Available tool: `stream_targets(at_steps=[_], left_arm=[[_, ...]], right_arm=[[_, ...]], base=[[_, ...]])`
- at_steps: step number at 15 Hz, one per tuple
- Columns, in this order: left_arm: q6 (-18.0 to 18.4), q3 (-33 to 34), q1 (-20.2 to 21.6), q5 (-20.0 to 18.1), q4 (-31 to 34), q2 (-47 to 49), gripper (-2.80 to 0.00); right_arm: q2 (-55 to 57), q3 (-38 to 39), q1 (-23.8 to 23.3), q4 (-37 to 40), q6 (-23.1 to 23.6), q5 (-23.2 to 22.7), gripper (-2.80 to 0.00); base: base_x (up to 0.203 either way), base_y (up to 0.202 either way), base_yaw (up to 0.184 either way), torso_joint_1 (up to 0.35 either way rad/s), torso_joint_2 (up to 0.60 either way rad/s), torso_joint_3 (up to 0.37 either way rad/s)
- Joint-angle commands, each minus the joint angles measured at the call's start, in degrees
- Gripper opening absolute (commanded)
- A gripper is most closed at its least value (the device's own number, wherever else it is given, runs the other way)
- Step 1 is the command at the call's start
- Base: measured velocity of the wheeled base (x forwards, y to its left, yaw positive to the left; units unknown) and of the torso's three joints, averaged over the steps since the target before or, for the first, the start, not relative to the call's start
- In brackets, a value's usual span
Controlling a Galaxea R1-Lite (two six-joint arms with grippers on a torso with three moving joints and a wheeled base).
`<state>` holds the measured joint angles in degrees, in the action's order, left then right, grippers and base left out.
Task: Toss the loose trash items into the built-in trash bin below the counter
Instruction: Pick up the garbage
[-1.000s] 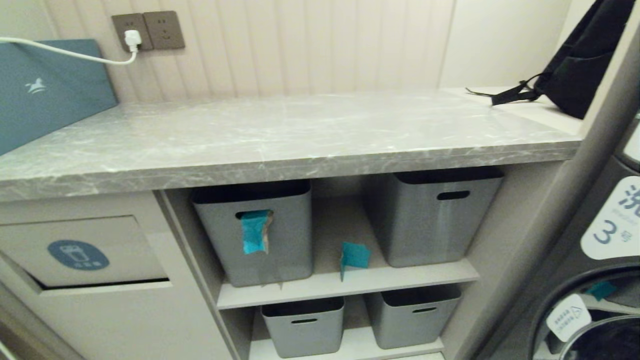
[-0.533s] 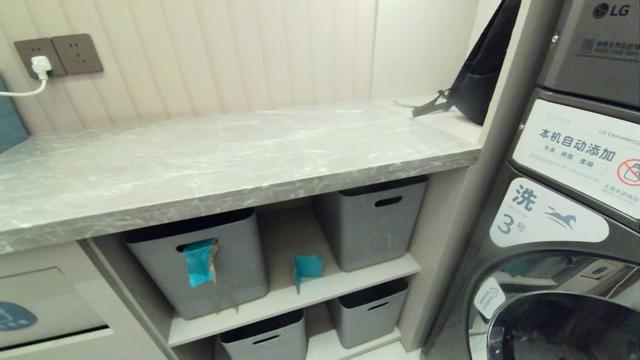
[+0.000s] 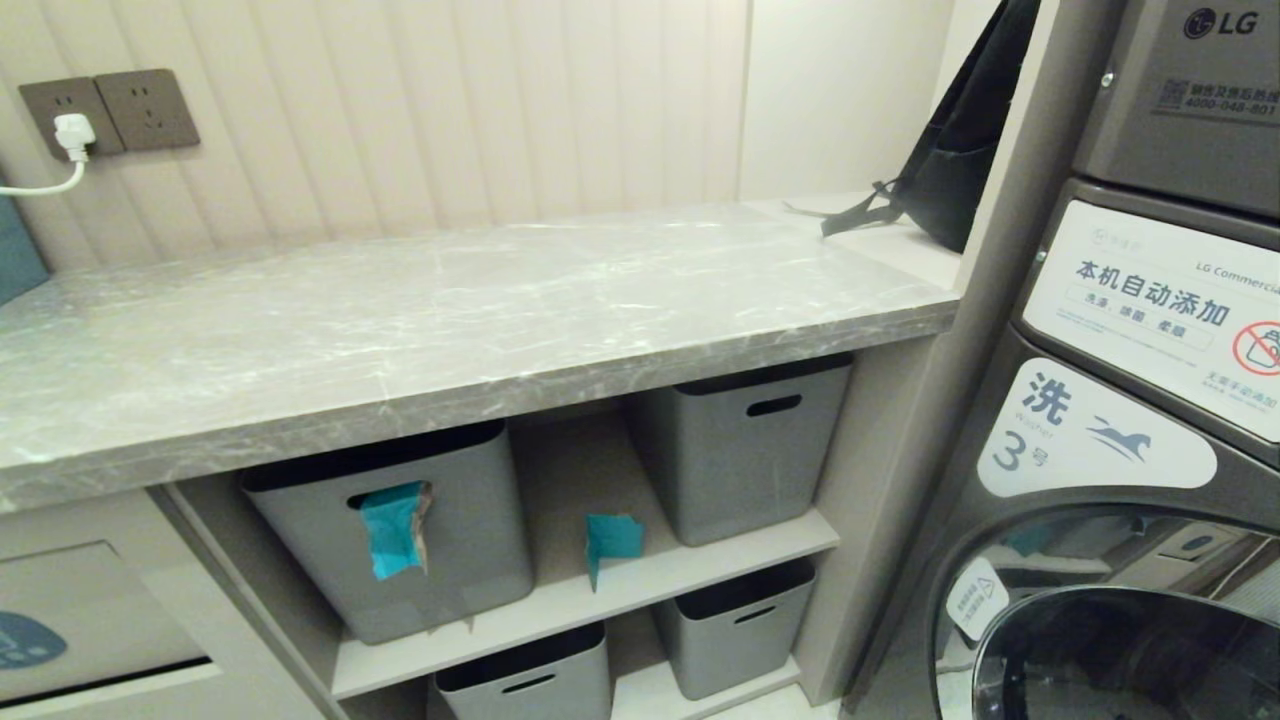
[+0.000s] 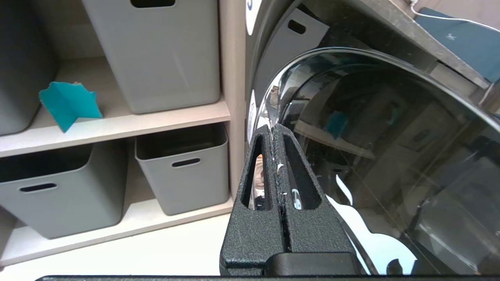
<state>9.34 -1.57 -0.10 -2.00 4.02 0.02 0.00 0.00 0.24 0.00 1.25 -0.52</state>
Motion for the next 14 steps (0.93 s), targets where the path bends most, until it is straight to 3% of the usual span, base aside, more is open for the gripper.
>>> stream_targets(at_steps=[1, 14], left_arm=[[0.07, -0.01, 0.01, -0.02, 0.02, -0.11, -2.8], [-0.02, 0.87, 0.01, 0.07, -2.7, -0.2, -2.8]], right_arm=[[-0.09, 0.01, 0.02, -0.09, 0.06, 0.0, -2.8], [-0.07, 0.0, 0.02, -0.09, -0.52, 0.17, -2.8]], base=[[0.0, 0.0, 0.0, 0.0, 0.0, 0.0], [0.0, 0.0, 0.0, 0.0, 0.0, 0.0]])
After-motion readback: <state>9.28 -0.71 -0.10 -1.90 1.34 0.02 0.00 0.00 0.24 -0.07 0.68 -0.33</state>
